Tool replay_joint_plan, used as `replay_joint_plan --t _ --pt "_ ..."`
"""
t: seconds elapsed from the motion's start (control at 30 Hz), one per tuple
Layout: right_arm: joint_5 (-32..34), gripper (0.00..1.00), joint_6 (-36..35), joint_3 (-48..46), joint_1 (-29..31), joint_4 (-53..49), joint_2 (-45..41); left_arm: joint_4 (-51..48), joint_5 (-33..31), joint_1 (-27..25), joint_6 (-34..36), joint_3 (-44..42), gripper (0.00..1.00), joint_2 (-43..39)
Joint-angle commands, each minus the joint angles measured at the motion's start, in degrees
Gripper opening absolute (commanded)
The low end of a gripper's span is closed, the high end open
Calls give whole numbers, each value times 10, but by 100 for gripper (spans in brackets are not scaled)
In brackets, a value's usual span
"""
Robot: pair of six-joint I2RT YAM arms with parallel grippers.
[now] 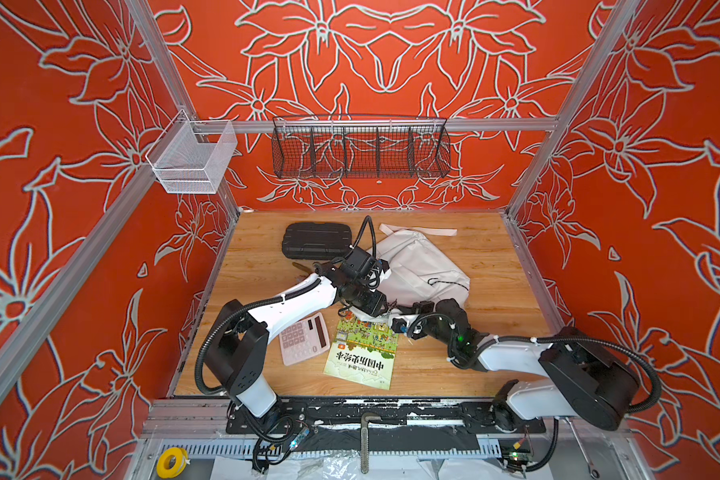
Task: Pack the student bag
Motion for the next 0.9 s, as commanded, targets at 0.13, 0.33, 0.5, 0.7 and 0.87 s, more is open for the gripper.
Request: replay_joint_plan --t 0.13,0.33,0.5,0.7,0.87 --pt "15 0 5 14 2 12 1 -25 1 -14 13 15 31 28" --pt "17 0 5 14 2 13 -3 -46 -15 -14 21 37 7 55" --pt "38 0 18 13 2 22 -3 -66 -12 -13 20 63 0 79" --pt "87 0 55 5 1 40 -14 -60 -46 -5 13 47 0 52" --pt "70 0 92 -15 -6 60 -47 -25 -69 36 -5 11 0 0"
